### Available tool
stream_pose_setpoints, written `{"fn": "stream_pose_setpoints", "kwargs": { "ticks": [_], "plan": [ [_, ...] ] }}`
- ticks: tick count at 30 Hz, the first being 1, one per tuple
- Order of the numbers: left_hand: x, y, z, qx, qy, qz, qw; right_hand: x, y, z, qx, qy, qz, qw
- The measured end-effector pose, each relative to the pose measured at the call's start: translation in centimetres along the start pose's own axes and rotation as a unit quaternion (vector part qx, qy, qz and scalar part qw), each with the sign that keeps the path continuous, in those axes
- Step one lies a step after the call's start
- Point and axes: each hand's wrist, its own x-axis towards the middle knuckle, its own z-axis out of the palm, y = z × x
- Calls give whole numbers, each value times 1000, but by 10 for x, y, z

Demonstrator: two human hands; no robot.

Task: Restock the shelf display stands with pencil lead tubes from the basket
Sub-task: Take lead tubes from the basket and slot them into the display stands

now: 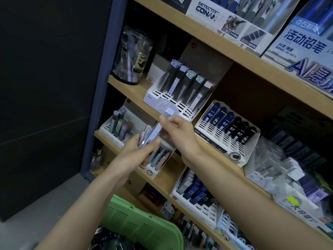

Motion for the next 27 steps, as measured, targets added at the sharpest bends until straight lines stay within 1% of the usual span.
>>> {"fn": "stream_pose_setpoints", "kwargs": {
  "ticks": [2,5,9,12,15,18,21,24,27],
  "plan": [
    [-1,1,-1,-25,-4,-3,1000,1,-2,-6,29,9,20,999],
    [-2,3,-2,-56,-25,16,998,0,-5,-12,55,-6,10,998],
    [-5,7,-2,-114,-77,33,990,2,-17,-20,69,-56,-12,996],
    [-9,11,1,-176,-115,23,977,6,-27,-22,77,-94,-30,992],
    [-10,13,1,-215,-131,8,968,7,-33,-21,92,-122,-39,987],
    [-9,13,-3,-207,-107,11,972,7,-35,-20,86,-135,-56,986],
    [-7,11,-5,-136,-41,39,989,4,-34,-18,31,-135,-71,988],
    [-5,9,-5,-63,35,62,995,4,-33,-12,-2,-106,-70,992],
    [-4,8,-5,-41,53,91,994,6,-33,-11,-35,-77,-83,993]
  ]
}}
